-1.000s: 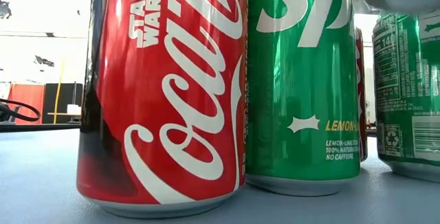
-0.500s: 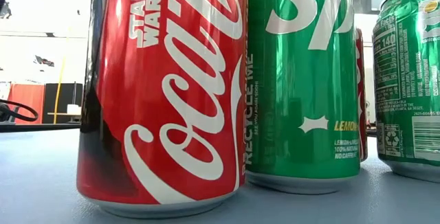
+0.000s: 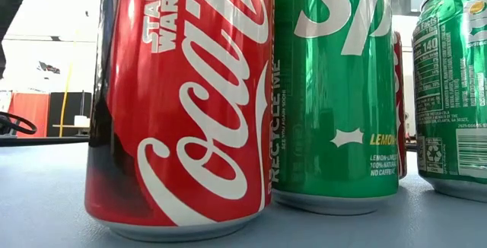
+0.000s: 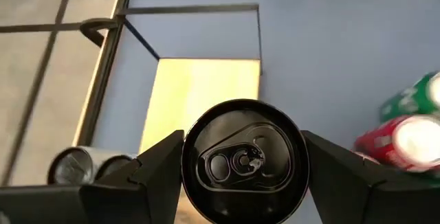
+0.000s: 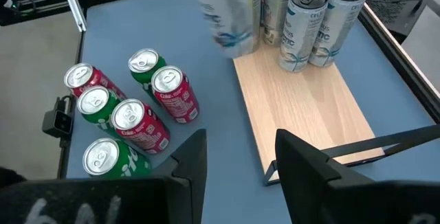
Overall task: Place canned beverage on shelf
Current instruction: Put the white and blue soda can on the shelf aligned with the other white and blue soda cans
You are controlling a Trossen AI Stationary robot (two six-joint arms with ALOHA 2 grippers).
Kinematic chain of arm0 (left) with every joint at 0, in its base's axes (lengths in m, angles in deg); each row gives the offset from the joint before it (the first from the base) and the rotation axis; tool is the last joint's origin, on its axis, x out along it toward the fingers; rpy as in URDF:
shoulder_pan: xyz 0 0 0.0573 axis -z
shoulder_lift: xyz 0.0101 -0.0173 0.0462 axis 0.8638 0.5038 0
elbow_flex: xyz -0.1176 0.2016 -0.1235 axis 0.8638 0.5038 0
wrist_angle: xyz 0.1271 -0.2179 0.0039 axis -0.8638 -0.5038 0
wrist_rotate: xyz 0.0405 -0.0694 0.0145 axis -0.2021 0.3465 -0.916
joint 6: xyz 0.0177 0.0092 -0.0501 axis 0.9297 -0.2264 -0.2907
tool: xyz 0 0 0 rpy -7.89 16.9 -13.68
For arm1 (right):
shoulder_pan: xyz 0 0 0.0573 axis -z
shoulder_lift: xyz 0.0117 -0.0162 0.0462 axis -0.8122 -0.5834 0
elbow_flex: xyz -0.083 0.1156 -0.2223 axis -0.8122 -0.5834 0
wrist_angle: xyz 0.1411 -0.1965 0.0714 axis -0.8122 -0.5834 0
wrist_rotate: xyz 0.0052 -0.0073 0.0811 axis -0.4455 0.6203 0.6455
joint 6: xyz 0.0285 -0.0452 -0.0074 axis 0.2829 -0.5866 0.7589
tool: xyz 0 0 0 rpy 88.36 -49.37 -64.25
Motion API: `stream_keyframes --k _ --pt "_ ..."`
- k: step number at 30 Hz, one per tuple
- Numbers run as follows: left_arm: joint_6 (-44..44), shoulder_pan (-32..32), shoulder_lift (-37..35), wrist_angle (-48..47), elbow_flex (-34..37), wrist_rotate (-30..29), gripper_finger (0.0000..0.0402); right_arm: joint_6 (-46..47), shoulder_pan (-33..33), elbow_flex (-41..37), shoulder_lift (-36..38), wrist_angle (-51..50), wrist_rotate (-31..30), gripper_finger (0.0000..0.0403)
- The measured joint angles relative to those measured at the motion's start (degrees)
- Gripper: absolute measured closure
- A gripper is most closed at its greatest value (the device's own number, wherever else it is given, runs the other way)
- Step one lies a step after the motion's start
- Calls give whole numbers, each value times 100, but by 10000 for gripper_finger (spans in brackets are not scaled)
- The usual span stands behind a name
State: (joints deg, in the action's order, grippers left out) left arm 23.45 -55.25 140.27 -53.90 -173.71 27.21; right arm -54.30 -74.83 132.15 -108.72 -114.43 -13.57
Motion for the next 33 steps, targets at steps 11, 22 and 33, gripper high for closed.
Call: stream_keyframes --k 11,22,33 --pt "1131 -209 21 -23 66 1120 165 2 3 0 2 0 -449 249" --pt "1454 -819 -12 -10 66 1783 165 129 3 0 0 18 -833 249" --pt "1562 -582 -22 546 173 1618 165 216 3 0 0 15 -1157 249"
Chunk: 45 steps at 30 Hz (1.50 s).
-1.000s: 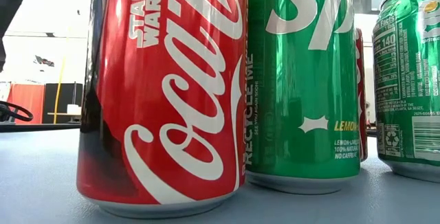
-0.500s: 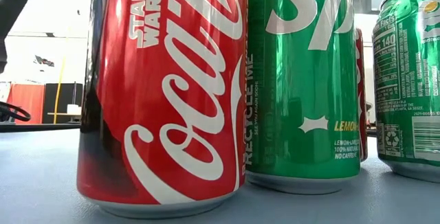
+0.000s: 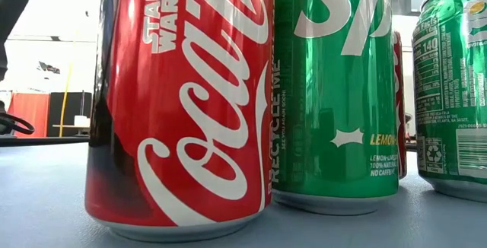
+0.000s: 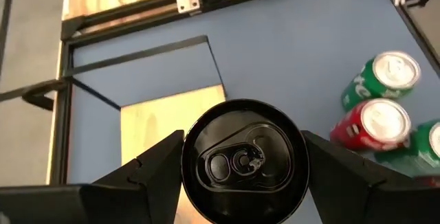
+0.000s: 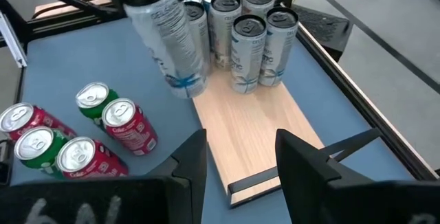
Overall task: Place canned beverage on shelf
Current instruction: Put the white and blue soda can on the shelf aligned with the other white and blue soda cans
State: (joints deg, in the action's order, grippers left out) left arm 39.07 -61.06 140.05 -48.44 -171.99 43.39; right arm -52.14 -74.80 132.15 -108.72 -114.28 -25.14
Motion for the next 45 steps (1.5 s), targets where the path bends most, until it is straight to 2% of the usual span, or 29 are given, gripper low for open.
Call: stream_keyframes --k 5,9,11,14,16,20,29,37,45 --pt "-95 143 -494 982 913 -60 165 0 0 0 0 -2 -15 249" --pt "-125 196 -1302 1831 1979 -357 165 0 0 0 0 -4 -42 249" --pt "-338 124 -1674 2247 2643 -215 165 -2 0 0 1 -4 -124 249" --pt "-382 59 -2004 2886 3553 -321 165 -2 0 0 0 13 -195 249" --pt "-485 0 -2145 2978 3934 -337 165 0 8 0 0 15 -216 249" --pt "-520 -124 -2171 3025 4153 -85 165 121 119 0 0 11 -227 249" --pt "-551 -493 -1920 2312 4164 37 165 133 385 0 -2 11 -234 249" --pt "-420 -613 -1623 2380 4160 379 165 136 382 0 0 9 -208 249" --pt "-221 -644 -1479 2394 4160 339 165 138 382 0 -2 -9 -197 249"
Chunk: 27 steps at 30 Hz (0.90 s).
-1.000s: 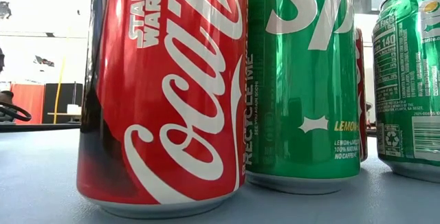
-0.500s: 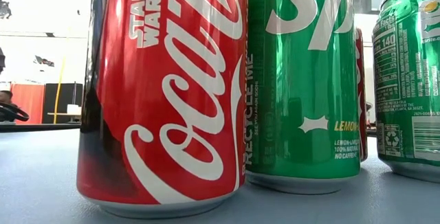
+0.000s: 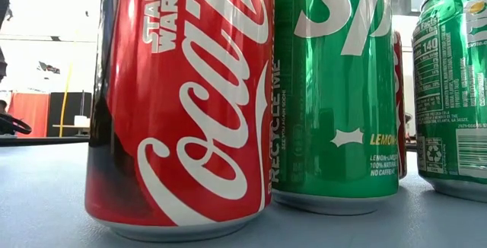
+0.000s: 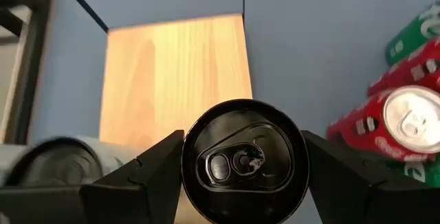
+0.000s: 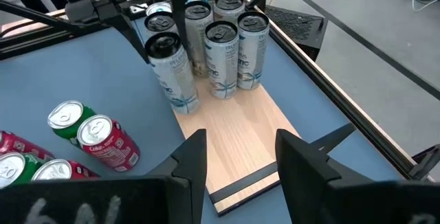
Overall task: Place canned beverage on shelf
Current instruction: Put the white and blue soda can on the shelf aligned with the other white and blue soda cans
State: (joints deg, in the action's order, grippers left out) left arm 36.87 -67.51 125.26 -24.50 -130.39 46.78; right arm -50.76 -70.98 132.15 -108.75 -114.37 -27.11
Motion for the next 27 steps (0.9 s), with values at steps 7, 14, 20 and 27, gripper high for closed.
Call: stream_keyframes --k 7,14,20,27 --pt "26 -30 27 -201 0 3 165 0 0 0 0 -2 2 249" --pt "20 -64 27 -107 0 -32 165 -4 2 0 0 -8 4 249" --pt "22 -65 27 -94 6 -52 165 -4 1 0 0 -13 4 249" --pt "-162 -65 15 283 334 -67 165 -4 0 0 0 -13 8 249"
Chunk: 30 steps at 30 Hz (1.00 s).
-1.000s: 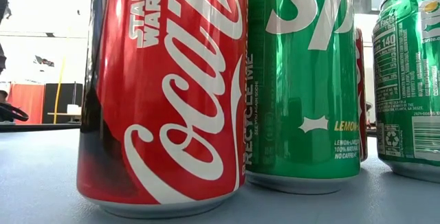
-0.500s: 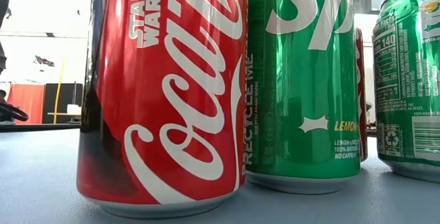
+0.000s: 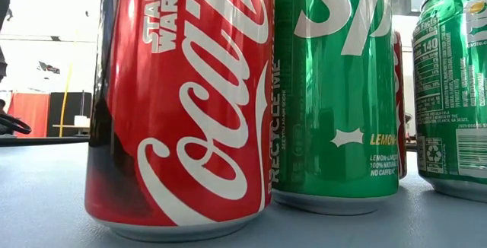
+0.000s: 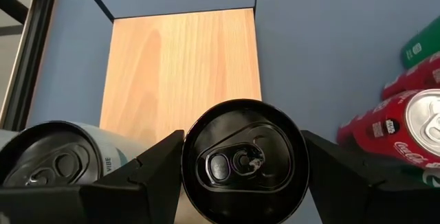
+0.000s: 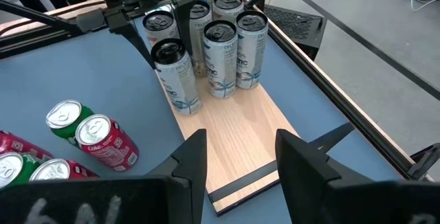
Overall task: Place canned beverage on shelf
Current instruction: Put the white and blue soda can on the shelf aligned with the other white and blue soda cans
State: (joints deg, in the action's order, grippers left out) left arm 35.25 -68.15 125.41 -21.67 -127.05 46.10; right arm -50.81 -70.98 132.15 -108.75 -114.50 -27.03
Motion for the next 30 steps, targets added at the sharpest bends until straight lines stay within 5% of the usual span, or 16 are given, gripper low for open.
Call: stream_keyframes --k 9,17,30 --pt "8 15 -25 -45 9 -130 162 2 0 0 0 0 1 249" --pt "103 4 -25 -194 2 113 107 2 0 0 0 0 71 249" --pt "368 0 -53 -693 -536 -42 100 0 -22 0 2 -21 87 249"
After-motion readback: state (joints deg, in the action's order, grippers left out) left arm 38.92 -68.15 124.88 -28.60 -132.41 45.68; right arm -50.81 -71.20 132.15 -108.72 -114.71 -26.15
